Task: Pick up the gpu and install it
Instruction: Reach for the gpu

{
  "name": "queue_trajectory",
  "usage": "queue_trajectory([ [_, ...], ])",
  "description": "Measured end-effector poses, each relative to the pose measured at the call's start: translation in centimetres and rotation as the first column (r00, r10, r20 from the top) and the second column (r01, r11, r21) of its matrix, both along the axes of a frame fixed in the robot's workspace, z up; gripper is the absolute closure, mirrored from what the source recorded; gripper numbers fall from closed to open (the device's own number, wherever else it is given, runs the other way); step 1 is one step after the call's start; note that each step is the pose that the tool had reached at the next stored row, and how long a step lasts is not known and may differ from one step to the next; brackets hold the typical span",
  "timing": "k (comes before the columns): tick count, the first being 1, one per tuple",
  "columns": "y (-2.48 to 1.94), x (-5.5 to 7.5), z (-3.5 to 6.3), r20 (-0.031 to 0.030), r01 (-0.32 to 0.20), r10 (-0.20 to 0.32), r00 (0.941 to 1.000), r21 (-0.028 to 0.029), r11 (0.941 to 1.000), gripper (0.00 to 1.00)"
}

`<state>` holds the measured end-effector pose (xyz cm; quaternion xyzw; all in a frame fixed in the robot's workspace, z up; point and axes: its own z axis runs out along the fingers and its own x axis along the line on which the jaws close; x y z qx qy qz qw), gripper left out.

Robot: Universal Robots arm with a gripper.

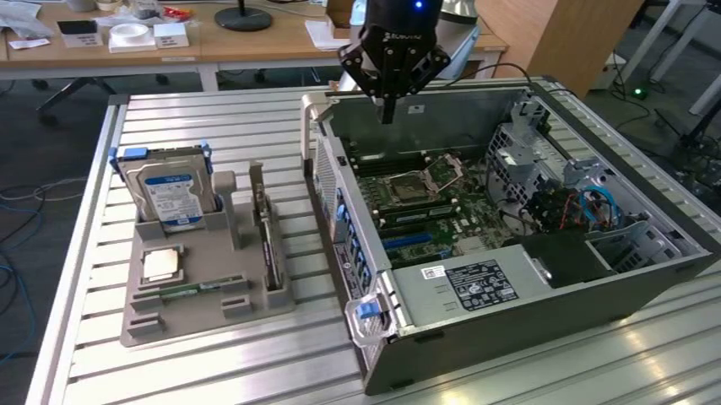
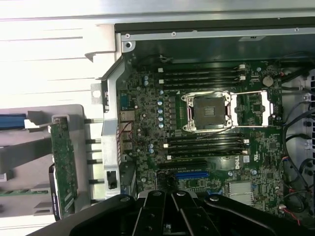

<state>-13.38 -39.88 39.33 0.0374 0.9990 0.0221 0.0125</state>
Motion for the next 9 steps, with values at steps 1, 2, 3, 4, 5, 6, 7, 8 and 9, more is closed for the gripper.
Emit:
queue_trajectory([
  [1, 0.00, -0.07, 0.00, 0.0000, 0.000, 0.000, 1.0000, 0.0001, 1.0000, 0.89],
  [2, 0.00, -0.13, 0.00, 0.0001, 0.000, 0.000, 1.0000, 0.0000, 1.0000, 0.89],
  [3, 0.00, -0.19, 0.00, 0.0000, 0.000, 0.000, 1.0000, 0.0000, 1.0000, 0.89],
  [4, 0.00, -0.25, 0.00, 0.0000, 0.000, 0.000, 1.0000, 0.0001, 1.0000, 0.89],
  [5, 0.00, -0.31, 0.00, 0.0000, 0.000, 0.000, 1.0000, 0.0001, 1.0000, 0.89],
  [6, 0.00, -0.38, 0.00, 0.0000, 0.000, 0.000, 1.0000, 0.0001, 1.0000, 0.89],
  [7, 0.00, -0.45, 0.00, 0.0000, 0.000, 0.000, 1.0000, 0.0001, 1.0000, 0.89],
  [8, 0.00, -0.52, 0.00, 0.0000, 0.000, 0.000, 1.0000, 0.0000, 1.0000, 0.89],
  [9, 0.00, -0.60, 0.00, 0.0001, 0.000, 0.000, 1.0000, 0.0001, 1.0000, 0.89],
])
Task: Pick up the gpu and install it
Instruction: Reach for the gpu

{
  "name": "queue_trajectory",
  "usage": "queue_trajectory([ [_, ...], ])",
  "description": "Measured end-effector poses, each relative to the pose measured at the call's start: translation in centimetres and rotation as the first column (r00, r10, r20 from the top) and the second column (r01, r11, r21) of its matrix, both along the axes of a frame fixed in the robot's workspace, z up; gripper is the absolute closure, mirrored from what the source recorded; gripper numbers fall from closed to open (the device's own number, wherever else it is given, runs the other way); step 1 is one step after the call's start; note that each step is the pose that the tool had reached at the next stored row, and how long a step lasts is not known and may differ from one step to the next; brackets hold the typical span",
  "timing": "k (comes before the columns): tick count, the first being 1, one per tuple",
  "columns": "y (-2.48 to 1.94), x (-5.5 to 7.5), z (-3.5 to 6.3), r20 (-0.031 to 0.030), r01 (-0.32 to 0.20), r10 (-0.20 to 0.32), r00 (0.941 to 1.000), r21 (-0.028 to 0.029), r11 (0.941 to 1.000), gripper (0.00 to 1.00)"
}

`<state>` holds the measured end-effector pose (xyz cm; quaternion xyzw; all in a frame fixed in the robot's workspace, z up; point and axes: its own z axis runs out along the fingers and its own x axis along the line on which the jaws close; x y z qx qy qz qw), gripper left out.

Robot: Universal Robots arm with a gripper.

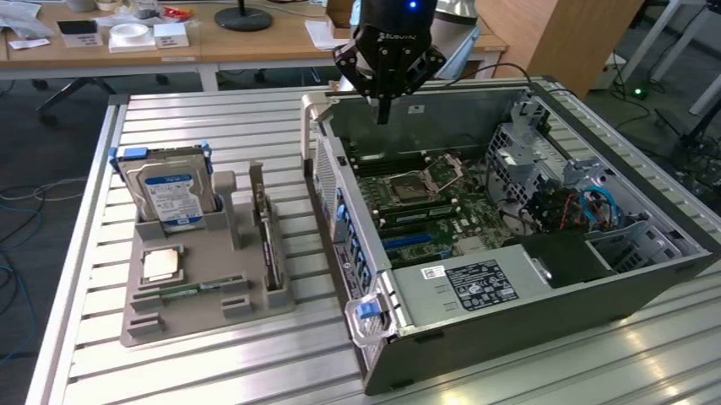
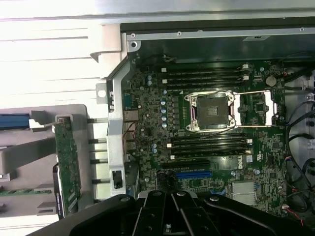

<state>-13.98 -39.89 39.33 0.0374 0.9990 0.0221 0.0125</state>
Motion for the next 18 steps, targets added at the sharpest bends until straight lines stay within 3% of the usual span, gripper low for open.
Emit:
queue_trajectory([
  [18, 0.00, -2.0, 0.00, 0.0004, 0.000, 0.000, 1.0000, -0.0001, 1.0000, 0.89],
])
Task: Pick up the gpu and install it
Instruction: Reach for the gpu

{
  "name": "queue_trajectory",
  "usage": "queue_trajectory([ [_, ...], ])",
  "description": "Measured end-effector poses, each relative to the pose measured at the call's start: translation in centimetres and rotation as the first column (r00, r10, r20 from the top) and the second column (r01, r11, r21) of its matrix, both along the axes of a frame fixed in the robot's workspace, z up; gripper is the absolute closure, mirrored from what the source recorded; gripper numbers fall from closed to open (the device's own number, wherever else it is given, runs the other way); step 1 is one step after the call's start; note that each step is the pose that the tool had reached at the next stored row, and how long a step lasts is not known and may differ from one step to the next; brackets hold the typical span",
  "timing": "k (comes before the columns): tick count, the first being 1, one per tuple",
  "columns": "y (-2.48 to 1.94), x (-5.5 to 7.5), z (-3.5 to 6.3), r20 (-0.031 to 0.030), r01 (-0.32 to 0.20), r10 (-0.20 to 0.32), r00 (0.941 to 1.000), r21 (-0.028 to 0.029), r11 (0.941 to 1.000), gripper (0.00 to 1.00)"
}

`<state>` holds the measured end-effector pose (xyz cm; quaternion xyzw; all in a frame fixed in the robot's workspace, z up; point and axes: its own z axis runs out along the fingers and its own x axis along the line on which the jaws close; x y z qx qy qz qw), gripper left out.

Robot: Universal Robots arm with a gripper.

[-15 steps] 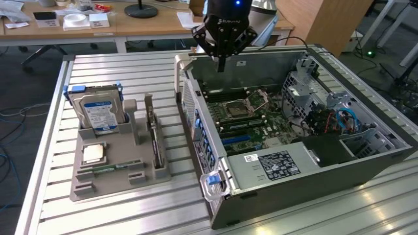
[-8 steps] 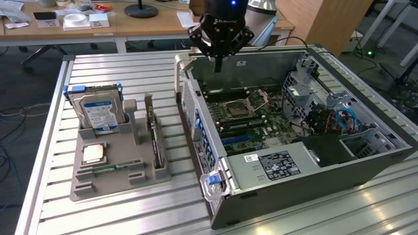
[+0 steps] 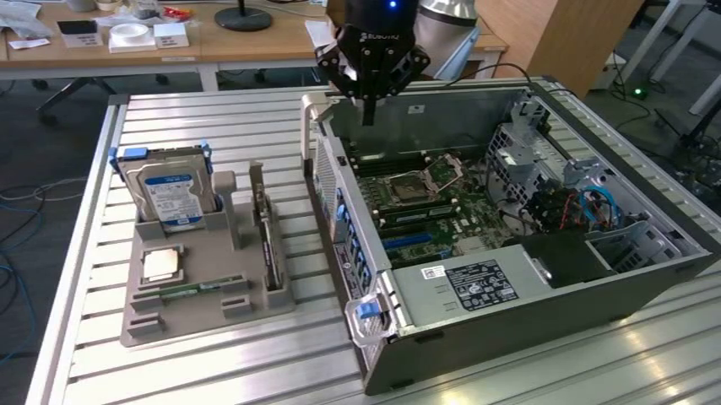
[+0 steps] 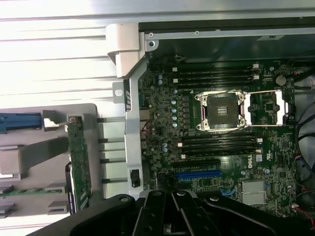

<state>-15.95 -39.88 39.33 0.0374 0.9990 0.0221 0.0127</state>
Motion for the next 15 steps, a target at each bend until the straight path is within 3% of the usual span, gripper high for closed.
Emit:
queue_trajectory([
  [15, 0.00, -1.8, 0.00, 0.0007, 0.000, 0.000, 1.0000, 0.0001, 1.0000, 0.89],
])
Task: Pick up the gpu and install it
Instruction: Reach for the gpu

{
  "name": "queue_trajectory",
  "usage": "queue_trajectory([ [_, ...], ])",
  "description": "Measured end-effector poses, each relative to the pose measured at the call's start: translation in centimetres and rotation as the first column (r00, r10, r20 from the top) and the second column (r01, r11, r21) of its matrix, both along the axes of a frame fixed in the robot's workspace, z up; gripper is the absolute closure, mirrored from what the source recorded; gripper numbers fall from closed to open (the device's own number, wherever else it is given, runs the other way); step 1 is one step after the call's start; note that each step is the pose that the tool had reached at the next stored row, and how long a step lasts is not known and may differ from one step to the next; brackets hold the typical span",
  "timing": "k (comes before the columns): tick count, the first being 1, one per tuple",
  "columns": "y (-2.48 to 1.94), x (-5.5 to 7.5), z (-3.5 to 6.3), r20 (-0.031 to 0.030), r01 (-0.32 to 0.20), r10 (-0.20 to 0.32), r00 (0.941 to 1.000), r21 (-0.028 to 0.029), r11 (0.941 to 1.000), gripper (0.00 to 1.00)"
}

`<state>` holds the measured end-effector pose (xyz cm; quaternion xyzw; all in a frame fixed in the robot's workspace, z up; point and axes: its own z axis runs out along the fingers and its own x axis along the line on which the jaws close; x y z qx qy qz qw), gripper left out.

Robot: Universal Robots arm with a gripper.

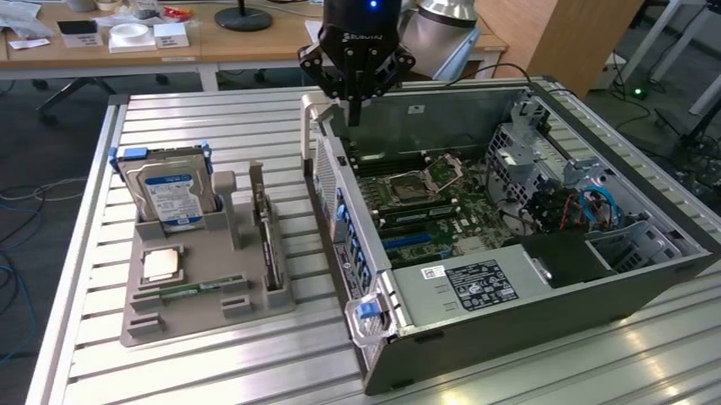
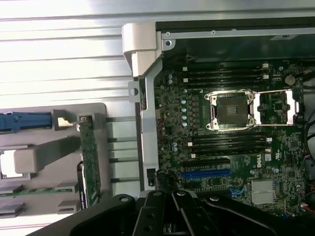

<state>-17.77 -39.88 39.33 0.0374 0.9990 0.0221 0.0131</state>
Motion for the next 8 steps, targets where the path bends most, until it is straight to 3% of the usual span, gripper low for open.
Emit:
queue_trajectory([
  [8, 0.00, -1.09, 0.00, 0.0007, 0.000, 0.000, 1.0000, -0.0001, 1.0000, 0.89],
])
